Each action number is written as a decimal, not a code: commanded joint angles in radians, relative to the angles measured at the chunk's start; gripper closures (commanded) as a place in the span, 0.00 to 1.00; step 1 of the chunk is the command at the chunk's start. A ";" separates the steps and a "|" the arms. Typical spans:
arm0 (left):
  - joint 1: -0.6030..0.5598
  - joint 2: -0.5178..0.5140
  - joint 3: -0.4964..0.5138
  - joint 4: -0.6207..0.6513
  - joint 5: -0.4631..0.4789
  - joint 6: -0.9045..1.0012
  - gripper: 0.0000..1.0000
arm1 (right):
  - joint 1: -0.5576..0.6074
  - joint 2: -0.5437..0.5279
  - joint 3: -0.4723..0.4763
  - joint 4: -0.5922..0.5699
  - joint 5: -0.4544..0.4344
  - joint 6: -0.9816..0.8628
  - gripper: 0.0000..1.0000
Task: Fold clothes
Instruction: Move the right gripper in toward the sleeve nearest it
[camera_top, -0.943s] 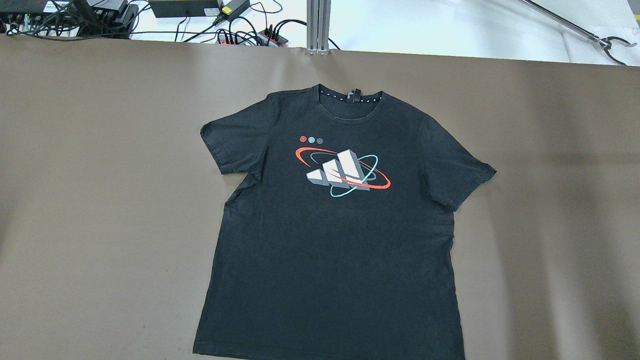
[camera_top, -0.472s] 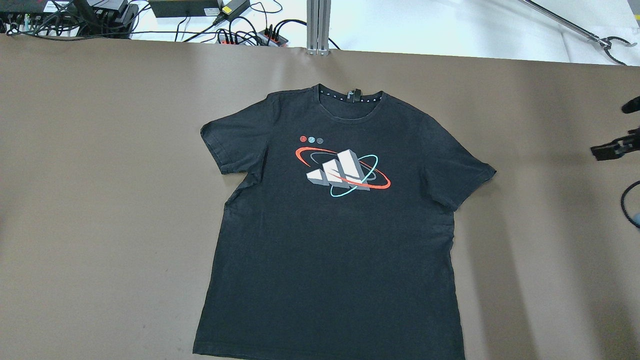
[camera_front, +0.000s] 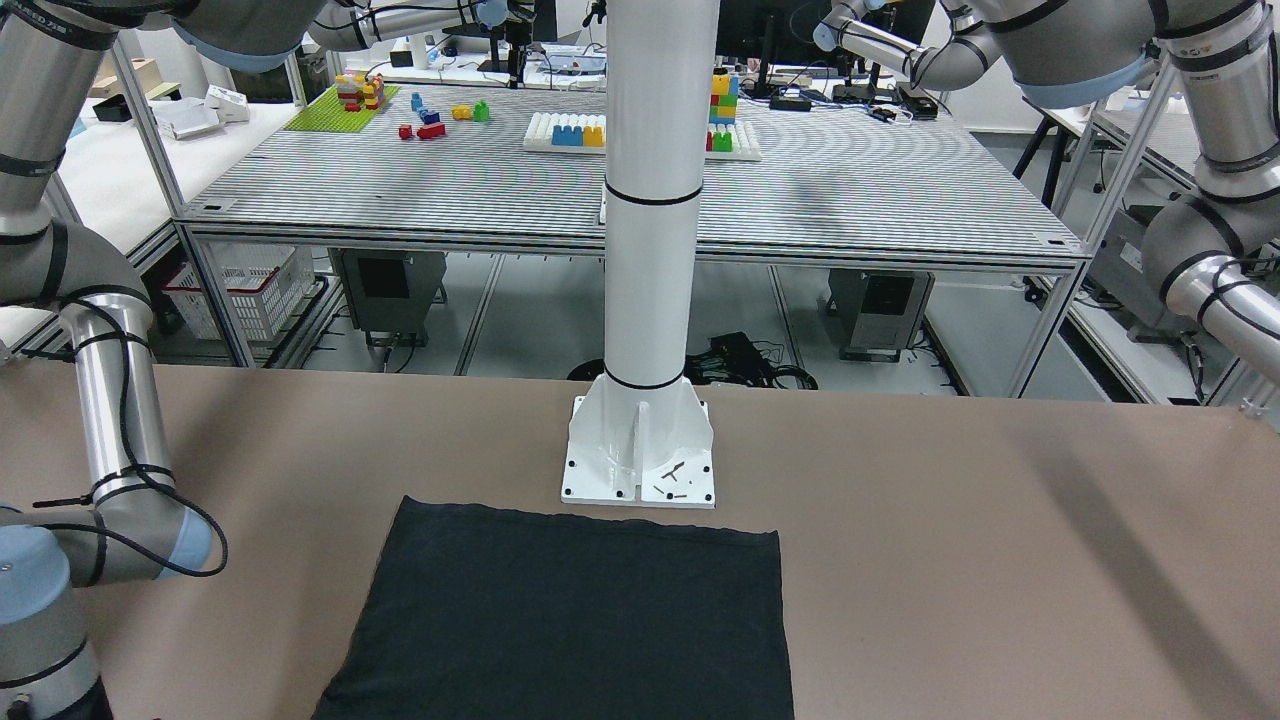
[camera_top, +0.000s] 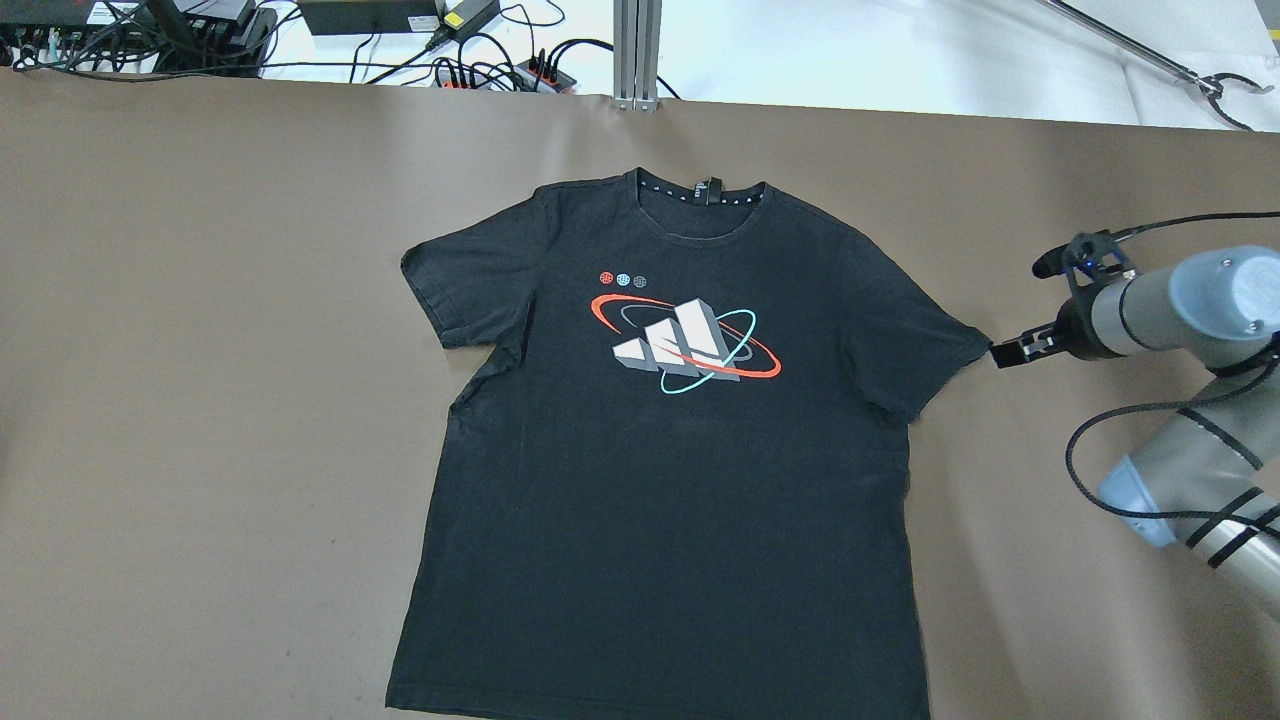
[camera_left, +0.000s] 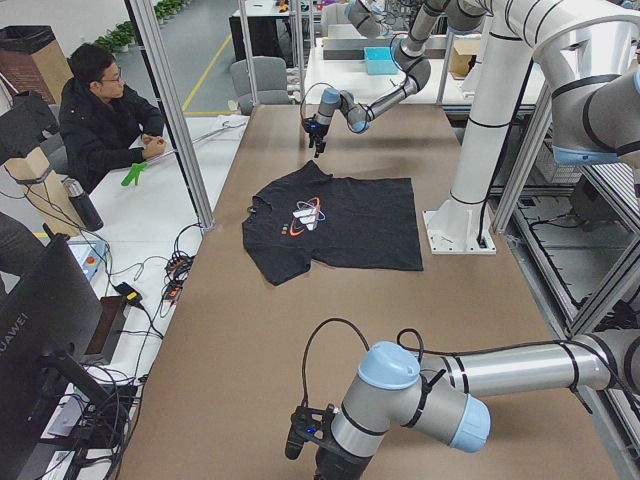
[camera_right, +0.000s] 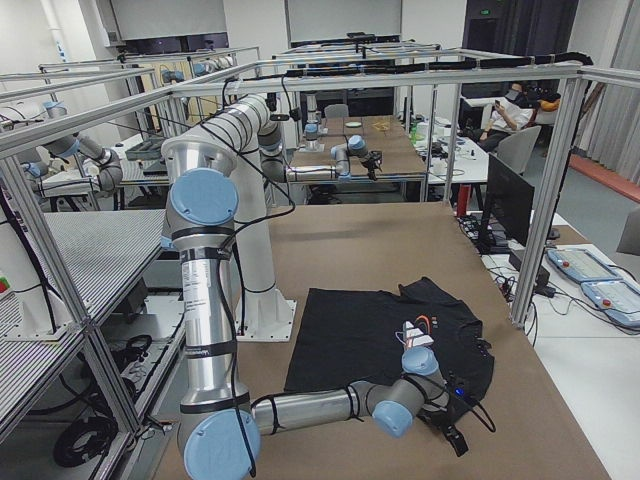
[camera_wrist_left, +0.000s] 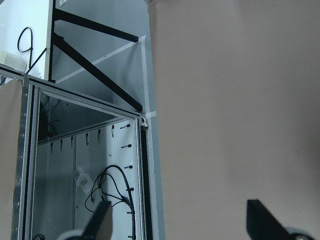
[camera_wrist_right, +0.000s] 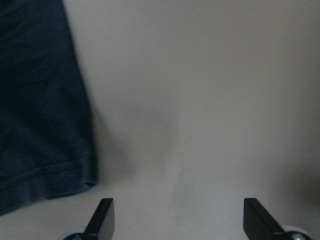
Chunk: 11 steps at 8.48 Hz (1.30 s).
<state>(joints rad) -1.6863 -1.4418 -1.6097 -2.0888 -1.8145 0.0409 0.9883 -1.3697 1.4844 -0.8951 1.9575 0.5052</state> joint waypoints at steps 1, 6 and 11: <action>0.000 0.000 0.002 0.000 0.001 0.000 0.06 | -0.077 0.055 -0.059 -0.001 -0.044 0.032 0.17; 0.000 0.004 -0.006 -0.002 0.001 -0.024 0.06 | -0.013 0.052 -0.047 0.001 -0.002 0.009 0.21; 0.000 0.008 -0.006 -0.014 0.001 -0.032 0.06 | -0.016 0.060 -0.067 -0.001 -0.005 0.012 0.34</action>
<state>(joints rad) -1.6859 -1.4349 -1.6162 -2.1011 -1.8132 0.0103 0.9741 -1.3101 1.4208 -0.8980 1.9536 0.5163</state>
